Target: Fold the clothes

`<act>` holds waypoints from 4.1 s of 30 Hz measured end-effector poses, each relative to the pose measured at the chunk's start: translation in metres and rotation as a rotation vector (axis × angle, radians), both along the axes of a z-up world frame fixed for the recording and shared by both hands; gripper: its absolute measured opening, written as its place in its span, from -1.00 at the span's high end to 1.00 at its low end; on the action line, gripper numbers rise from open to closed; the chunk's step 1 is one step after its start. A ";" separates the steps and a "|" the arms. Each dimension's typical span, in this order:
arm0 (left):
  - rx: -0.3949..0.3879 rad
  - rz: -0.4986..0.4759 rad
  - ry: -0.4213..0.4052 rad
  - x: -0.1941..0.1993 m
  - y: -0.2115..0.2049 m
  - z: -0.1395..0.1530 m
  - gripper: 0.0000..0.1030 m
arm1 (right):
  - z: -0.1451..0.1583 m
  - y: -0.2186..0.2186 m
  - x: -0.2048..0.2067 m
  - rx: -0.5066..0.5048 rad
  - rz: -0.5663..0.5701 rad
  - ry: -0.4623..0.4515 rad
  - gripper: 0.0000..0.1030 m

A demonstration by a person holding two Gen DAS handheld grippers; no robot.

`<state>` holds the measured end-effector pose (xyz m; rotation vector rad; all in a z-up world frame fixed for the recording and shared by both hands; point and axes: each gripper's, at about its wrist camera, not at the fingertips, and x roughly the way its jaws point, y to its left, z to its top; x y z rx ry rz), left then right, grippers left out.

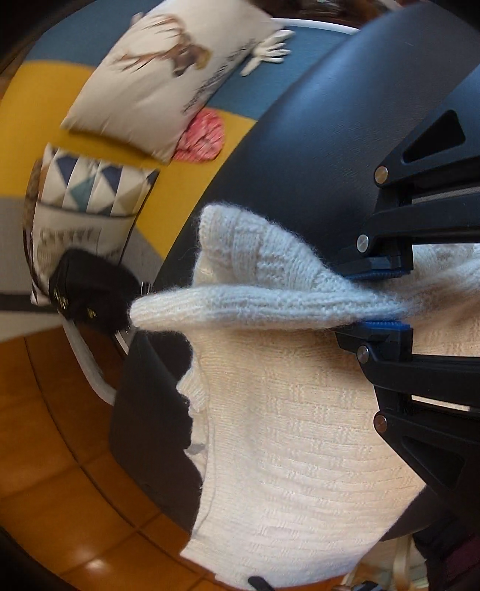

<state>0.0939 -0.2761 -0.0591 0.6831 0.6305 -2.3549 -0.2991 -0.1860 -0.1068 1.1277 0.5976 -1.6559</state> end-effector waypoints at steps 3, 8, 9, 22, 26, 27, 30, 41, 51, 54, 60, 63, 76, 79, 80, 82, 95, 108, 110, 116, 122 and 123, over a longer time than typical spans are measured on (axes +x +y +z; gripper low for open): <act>0.016 0.032 0.008 0.014 0.002 -0.002 0.73 | 0.007 -0.020 0.011 0.017 0.049 0.032 0.71; 0.053 0.089 0.015 0.037 0.009 -0.009 0.73 | 0.016 -0.056 0.029 0.044 0.127 0.086 0.71; 0.062 0.098 0.016 0.042 0.011 -0.011 0.73 | 0.016 -0.064 0.032 0.055 0.143 0.100 0.71; 0.191 0.165 -0.043 0.075 0.024 -0.053 0.72 | -0.003 -0.148 0.063 0.214 0.224 0.255 0.71; 0.208 0.166 -0.070 0.076 0.029 -0.060 0.70 | -0.018 -0.154 0.050 0.234 0.171 0.207 0.66; 0.210 0.166 -0.077 0.076 0.030 -0.061 0.70 | -0.020 -0.152 0.047 0.222 0.151 0.188 0.64; 0.215 0.176 -0.108 0.077 0.032 -0.066 0.68 | -0.026 -0.143 0.036 0.189 0.081 0.120 0.48; 0.252 0.200 -0.146 0.081 0.035 -0.064 0.52 | -0.004 -0.100 0.015 0.035 -0.141 0.060 0.42; 0.268 0.259 -0.178 0.115 0.050 -0.062 0.52 | -0.010 -0.082 0.048 0.008 -0.115 0.048 0.42; 0.223 0.288 -0.147 0.121 0.055 -0.049 0.52 | -0.020 -0.083 0.052 0.028 -0.126 0.043 0.40; 0.109 0.202 -0.051 0.075 0.059 -0.018 0.50 | -0.008 -0.076 0.066 -0.032 -0.131 0.057 0.40; 0.107 0.163 -0.060 0.043 0.058 -0.022 0.48 | -0.004 -0.071 0.087 -0.079 -0.087 0.081 0.39; 0.184 0.327 -0.132 0.037 0.035 -0.055 0.44 | 0.004 -0.073 0.103 -0.200 0.065 0.011 0.38; 0.198 0.385 -0.133 0.038 0.018 -0.060 0.44 | 0.011 -0.099 0.103 -0.209 0.139 -0.008 0.38; 0.205 0.413 -0.143 0.038 0.011 -0.063 0.44 | 0.009 -0.109 0.104 -0.197 0.161 0.004 0.38; 0.236 0.455 -0.165 0.038 -0.002 -0.074 0.44 | 0.002 -0.129 0.105 -0.151 0.189 0.049 0.38; 0.218 0.449 -0.177 0.025 -0.022 -0.075 0.30 | -0.020 -0.197 0.054 -0.029 0.135 0.040 0.38; 0.164 0.502 -0.229 0.012 0.005 -0.073 -0.07 | -0.009 -0.128 0.108 -0.100 0.144 0.071 0.36; 0.144 0.498 -0.251 0.002 0.014 -0.069 -0.26 | -0.014 -0.110 0.128 -0.110 0.117 0.108 0.35; 0.018 0.463 -0.402 -0.039 0.032 -0.050 -0.38 | -0.002 -0.070 0.170 -0.205 -0.019 0.130 0.19; -0.227 0.503 -0.556 -0.066 0.063 -0.014 -0.41 | 0.020 -0.047 0.188 -0.267 -0.018 0.141 0.17; -0.259 0.512 -0.551 -0.066 0.070 -0.007 -0.41 | 0.024 -0.042 0.192 -0.277 -0.013 0.147 0.17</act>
